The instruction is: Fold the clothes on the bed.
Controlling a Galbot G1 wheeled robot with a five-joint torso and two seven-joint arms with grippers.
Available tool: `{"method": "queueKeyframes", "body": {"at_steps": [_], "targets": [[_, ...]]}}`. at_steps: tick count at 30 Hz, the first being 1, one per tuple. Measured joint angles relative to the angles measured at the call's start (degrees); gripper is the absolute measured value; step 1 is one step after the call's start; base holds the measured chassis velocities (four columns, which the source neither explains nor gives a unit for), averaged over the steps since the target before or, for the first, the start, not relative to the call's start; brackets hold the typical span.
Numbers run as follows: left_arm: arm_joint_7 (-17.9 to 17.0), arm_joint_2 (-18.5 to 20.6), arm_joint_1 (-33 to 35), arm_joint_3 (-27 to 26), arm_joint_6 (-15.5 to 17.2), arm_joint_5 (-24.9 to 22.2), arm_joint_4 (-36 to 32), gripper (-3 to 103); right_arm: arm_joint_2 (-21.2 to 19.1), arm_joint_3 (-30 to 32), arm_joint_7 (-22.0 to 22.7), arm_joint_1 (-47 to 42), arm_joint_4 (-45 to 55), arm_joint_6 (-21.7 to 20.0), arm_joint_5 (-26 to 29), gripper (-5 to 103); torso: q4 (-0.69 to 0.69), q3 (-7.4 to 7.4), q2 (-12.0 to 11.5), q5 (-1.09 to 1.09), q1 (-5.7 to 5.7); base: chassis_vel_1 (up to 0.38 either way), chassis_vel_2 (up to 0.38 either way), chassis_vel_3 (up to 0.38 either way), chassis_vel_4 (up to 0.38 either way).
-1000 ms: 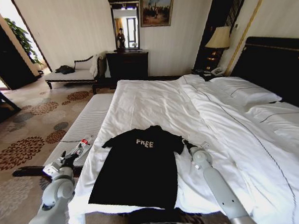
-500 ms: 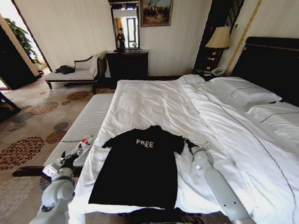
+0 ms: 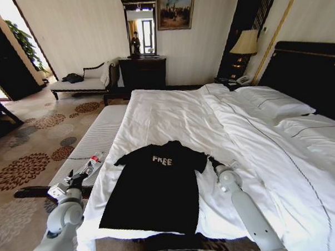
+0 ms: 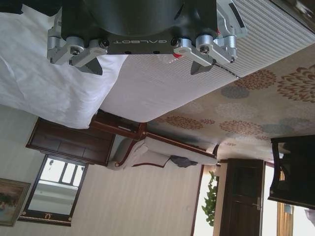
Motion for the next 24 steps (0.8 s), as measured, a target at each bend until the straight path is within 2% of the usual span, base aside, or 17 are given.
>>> {"method": "queueKeyframes", "body": {"at_steps": [1,4,5,6,7,9,10,12,13,15,16,19,20,21,22,24], "targets": [[0.0,0.0,0.0,0.0,0.0,0.0,0.0,100,0.1,-0.1,-0.1,-0.1,0.1,0.0,0.0,30,0.00,0.00,0.0,0.00,0.00,0.000,0.000,0.000,0.000],[0.0,0.0,0.0,0.0,0.0,0.0,0.0,100,0.4,-0.2,-0.1,-0.3,0.1,-0.1,-0.2,30,0.00,0.00,0.0,0.00,0.00,0.000,0.000,0.000,0.000],[0.0,0.0,0.0,0.0,0.0,0.0,0.0,100,0.5,-0.2,-0.2,-0.4,0.1,-0.1,-0.3,41,0.00,0.00,0.0,0.00,0.00,0.000,0.000,0.000,0.000],[0.0,0.0,0.0,0.0,0.0,0.0,0.0,100,0.5,-0.2,-0.2,-0.4,0.1,-0.1,-0.3,41,0.00,0.00,0.0,0.00,0.00,0.000,0.000,0.000,0.000],[0.0,0.0,0.0,0.0,0.0,0.0,0.1,100,0.6,-0.2,-0.2,-0.5,0.1,-0.1,-0.3,51,0.00,0.00,0.0,0.00,0.00,0.000,0.000,0.000,0.000],[-0.1,0.0,0.0,0.0,0.0,0.0,0.1,100,0.6,-0.3,-0.3,-0.5,0.1,-0.1,-0.3,51,0.00,0.00,0.0,0.00,0.00,0.000,0.000,0.000,0.000],[-0.1,0.0,-0.1,0.0,0.0,0.0,0.1,100,0.7,-0.3,-0.5,-0.5,0.1,-0.1,-0.3,62,0.00,0.00,0.0,0.00,0.00,0.000,0.000,0.000,0.000],[-0.1,-0.1,-0.1,0.1,0.0,0.1,0.2,100,1.0,-0.3,-0.9,-0.5,0.0,0.1,-0.2,62,0.00,0.00,0.0,0.00,0.00,0.000,0.000,0.000,0.000],[-0.1,-0.2,-0.2,0.1,0.0,0.1,0.2,100,1.1,-0.4,-1.1,-0.4,-0.1,0.3,-0.2,73,0.00,0.00,0.0,0.00,0.00,0.000,0.000,0.000,0.000],[-0.1,-0.2,-0.2,0.2,0.0,0.1,0.3,100,1.3,-0.5,-1.2,-0.3,-0.3,0.4,-0.2,73,0.00,0.00,0.0,0.00,0.00,0.000,0.000,0.000,0.000],[-0.1,-0.2,-0.3,0.2,0.0,0.1,0.3,100,1.5,-0.6,-1.3,-0.2,-0.5,0.5,-0.2,63,0.00,0.00,0.0,0.00,0.00,0.000,0.000,0.000,0.000],[-0.1,-0.2,-0.3,0.2,0.0,0.2,0.4,100,1.7,-0.8,-1.4,0.0,-0.9,0.6,-0.2,63,0.00,0.00,0.0,0.00,0.00,0.000,0.000,0.000,0.000],[-0.1,-0.2,-0.3,0.2,0.0,0.2,0.4,100,1.8,-0.8,-1.5,0.1,-1.1,0.7,-0.2,52,0.00,0.00,0.0,0.00,0.00,0.000,0.000,0.000,0.000],[-0.1,-0.3,-0.3,0.2,0.0,0.2,0.5,100,1.8,-0.9,-1.5,0.2,-1.3,0.7,-0.2,52,0.00,0.00,0.0,0.00,0.00,0.000,0.000,0.000,0.000],[-0.1,-0.3,-0.3,0.2,0.0,0.2,0.6,100,1.8,-0.9,-1.5,0.3,-1.4,0.7,-0.2,41,0.00,0.00,0.0,0.00,0.00,0.000,0.000,0.000,0.000],[-0.1,-0.3,-0.3,0.2,0.0,0.3,0.6,100,1.8,-1.0,-1.6,0.5,-1.6,0.8,-0.2,41,0.00,0.00,0.0,0.00,0.00,0.000,0.000,0.000,0.000]]}}
